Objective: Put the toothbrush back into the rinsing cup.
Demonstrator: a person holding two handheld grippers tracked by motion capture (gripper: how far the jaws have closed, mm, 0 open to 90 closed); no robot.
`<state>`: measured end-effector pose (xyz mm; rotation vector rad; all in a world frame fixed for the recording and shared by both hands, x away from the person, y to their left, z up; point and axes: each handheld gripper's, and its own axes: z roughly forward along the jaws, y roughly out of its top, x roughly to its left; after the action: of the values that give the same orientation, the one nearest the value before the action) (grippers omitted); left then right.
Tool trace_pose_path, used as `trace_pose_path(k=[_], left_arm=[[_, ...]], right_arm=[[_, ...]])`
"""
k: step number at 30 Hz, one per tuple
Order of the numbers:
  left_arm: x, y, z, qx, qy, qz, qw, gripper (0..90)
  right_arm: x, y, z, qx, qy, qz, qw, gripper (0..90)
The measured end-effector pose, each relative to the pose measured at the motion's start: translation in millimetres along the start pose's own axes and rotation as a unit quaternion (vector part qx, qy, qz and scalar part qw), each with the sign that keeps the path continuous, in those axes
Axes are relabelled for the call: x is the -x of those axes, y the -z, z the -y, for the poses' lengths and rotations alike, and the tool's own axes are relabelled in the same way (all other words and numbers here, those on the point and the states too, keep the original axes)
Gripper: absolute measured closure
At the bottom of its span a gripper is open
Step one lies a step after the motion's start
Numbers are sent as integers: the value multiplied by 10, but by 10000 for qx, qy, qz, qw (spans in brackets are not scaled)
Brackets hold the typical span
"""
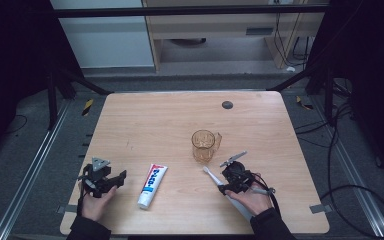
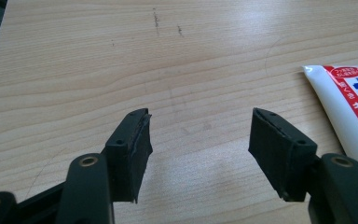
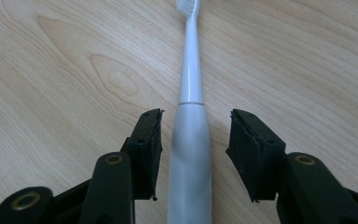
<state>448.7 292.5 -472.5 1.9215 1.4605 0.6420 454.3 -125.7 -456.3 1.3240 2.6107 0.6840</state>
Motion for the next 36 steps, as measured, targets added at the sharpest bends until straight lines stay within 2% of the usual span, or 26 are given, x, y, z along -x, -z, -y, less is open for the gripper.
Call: trace_pose_path(k=[24,32,36], left_arm=[[-6,-1,1,-10,11,16,10000,378],[-8,-1,0,-11,15,20,10000,379],[-8,-1,0,-13,13,20,10000,378]], right_arm=[[-1,-141,53,-282,-62,65,9996,562],[-1,-157,57,-314,-38,82,9995,587],[-14,-156,55,-333,-48,100,9994,629]])
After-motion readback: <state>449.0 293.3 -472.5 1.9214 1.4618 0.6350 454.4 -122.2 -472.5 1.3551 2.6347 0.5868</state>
